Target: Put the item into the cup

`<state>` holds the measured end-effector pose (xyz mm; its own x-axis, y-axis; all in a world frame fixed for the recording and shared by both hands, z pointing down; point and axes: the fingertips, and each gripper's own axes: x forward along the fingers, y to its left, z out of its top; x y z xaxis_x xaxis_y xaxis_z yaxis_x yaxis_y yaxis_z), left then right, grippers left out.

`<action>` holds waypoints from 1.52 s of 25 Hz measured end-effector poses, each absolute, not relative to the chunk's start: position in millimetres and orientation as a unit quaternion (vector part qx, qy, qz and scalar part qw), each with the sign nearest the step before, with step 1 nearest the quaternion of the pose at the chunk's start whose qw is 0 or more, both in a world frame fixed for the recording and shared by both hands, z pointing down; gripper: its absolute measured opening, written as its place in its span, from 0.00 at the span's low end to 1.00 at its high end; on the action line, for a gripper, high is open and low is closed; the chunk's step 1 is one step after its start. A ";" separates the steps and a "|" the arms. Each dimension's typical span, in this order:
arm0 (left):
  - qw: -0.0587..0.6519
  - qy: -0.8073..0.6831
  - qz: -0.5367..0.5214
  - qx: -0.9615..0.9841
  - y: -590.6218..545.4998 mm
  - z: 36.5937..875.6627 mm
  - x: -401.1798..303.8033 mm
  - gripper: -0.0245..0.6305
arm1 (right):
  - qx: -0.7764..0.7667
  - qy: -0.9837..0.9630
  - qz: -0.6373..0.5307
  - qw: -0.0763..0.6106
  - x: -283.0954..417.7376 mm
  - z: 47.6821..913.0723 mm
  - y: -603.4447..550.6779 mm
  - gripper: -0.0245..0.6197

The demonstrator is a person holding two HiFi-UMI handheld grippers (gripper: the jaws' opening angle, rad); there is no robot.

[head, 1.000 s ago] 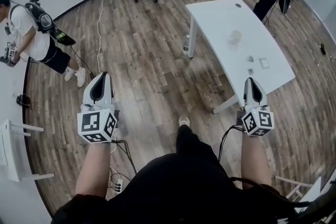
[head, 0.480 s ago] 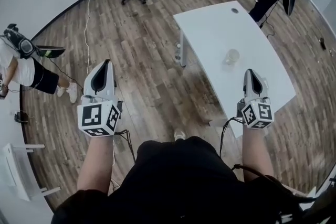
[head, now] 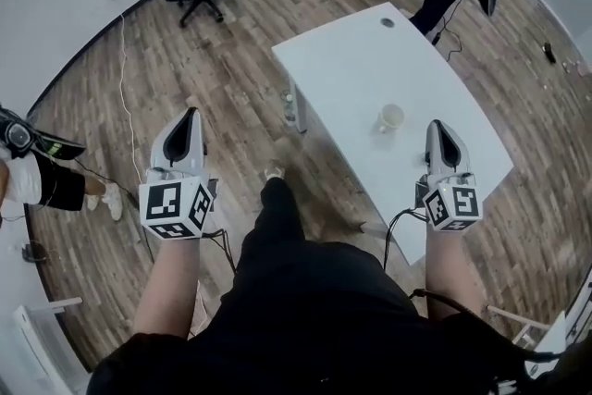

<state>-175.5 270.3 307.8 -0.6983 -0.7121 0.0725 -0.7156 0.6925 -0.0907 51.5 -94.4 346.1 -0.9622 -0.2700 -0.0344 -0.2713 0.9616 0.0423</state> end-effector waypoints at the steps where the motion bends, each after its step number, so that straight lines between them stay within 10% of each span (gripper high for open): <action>1: 0.016 -0.914 0.056 0.401 256.8 312.2 -184.1 0.05 | -0.148 0.989 0.024 0.014 51.2 348.1 -99.3 0.04; 19: -0.016 -0.732 0.083 0.676 -48.3 321.4 -314.6 0.05 | -0.458 0.889 0.019 -0.018 68.4 353.3 -189.6 0.04; 38: -0.016 -0.518 0.041 0.854 -231.5 325.1 -218.7 0.05 | -0.666 0.743 0.032 -0.058 157.4 330.4 -147.5 0.04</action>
